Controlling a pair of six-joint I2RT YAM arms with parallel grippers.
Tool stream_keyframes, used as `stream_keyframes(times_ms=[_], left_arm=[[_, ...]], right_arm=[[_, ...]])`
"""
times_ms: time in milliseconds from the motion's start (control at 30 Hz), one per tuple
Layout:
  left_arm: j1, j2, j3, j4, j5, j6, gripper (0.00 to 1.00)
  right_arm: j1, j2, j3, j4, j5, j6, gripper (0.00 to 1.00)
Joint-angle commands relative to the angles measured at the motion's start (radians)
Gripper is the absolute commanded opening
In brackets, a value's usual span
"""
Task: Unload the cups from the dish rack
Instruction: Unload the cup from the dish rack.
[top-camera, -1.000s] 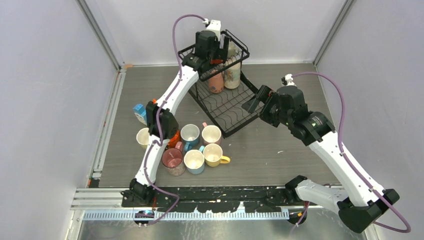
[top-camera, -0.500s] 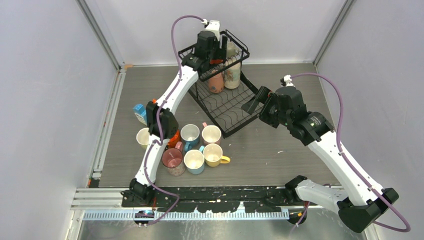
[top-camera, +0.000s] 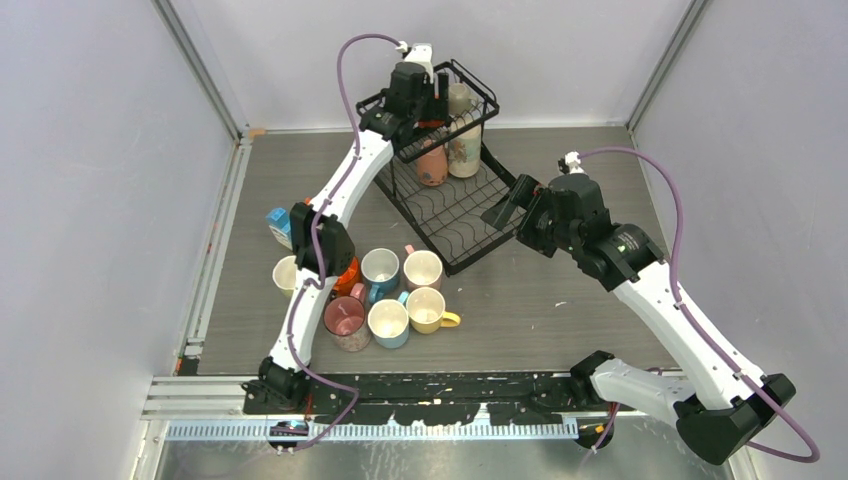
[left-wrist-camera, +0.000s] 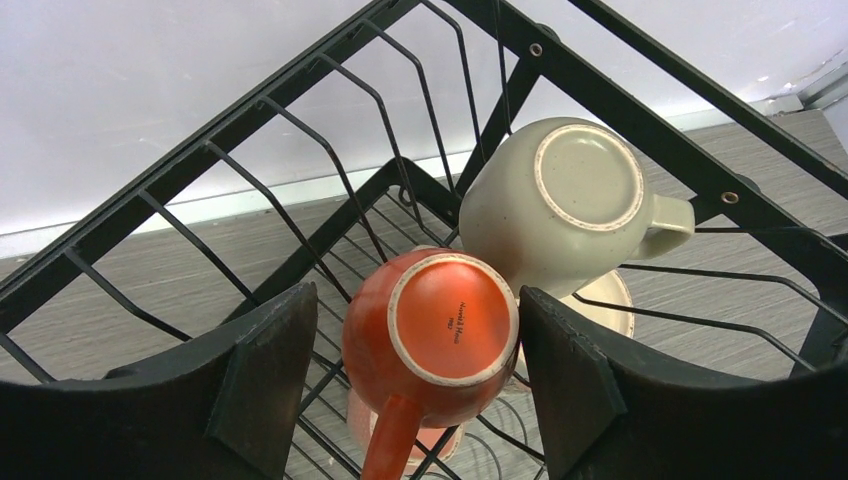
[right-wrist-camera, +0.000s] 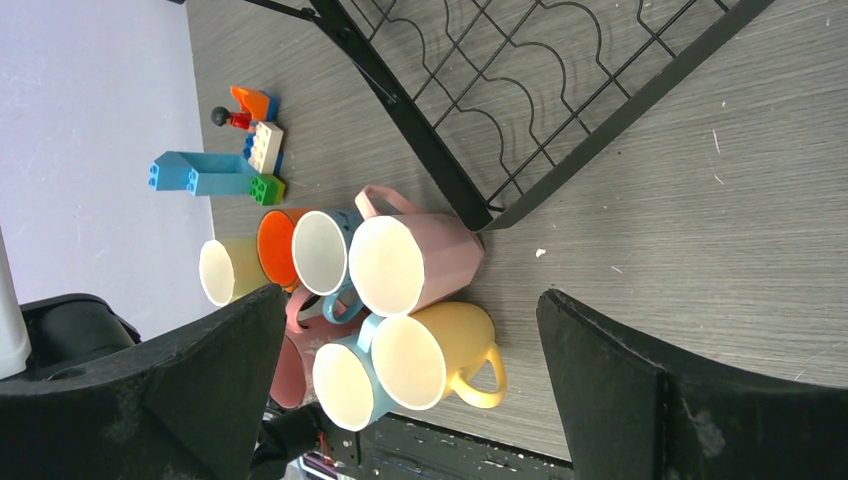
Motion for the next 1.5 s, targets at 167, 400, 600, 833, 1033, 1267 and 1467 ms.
stream_keyframes(times_ms=[167, 400, 600, 833, 1033, 1267, 1467], left_arm=[[0.007, 0.006, -0.001, -0.01, 0.017, -0.008, 0.71], [0.007, -0.027, 0.019, -0.015, 0.028, -0.012, 0.46], [0.007, -0.087, 0.019, -0.005, 0.026, -0.003, 0.32], [0.007, -0.128, 0.015, -0.008, 0.03, -0.007, 0.25], [0.007, -0.162, 0.011, -0.014, 0.037, -0.029, 0.21], [0.007, -0.209, -0.019, -0.018, 0.043, -0.051, 0.18], [0.009, -0.248, -0.032, -0.053, 0.069, -0.12, 0.13]], right_arm=[[-0.003, -0.004, 0.0, 0.042, -0.009, 0.003, 1.0], [-0.002, -0.005, 0.0, 0.041, -0.005, 0.005, 1.0], [-0.002, 0.004, -0.006, 0.052, -0.011, 0.007, 1.0], [-0.003, 0.004, -0.013, 0.063, -0.014, 0.012, 1.0], [-0.003, 0.002, -0.013, 0.066, -0.008, 0.009, 1.0], [-0.002, 0.003, -0.011, 0.077, -0.005, 0.01, 1.0], [-0.002, 0.014, -0.007, 0.103, 0.004, 0.003, 1.0]])
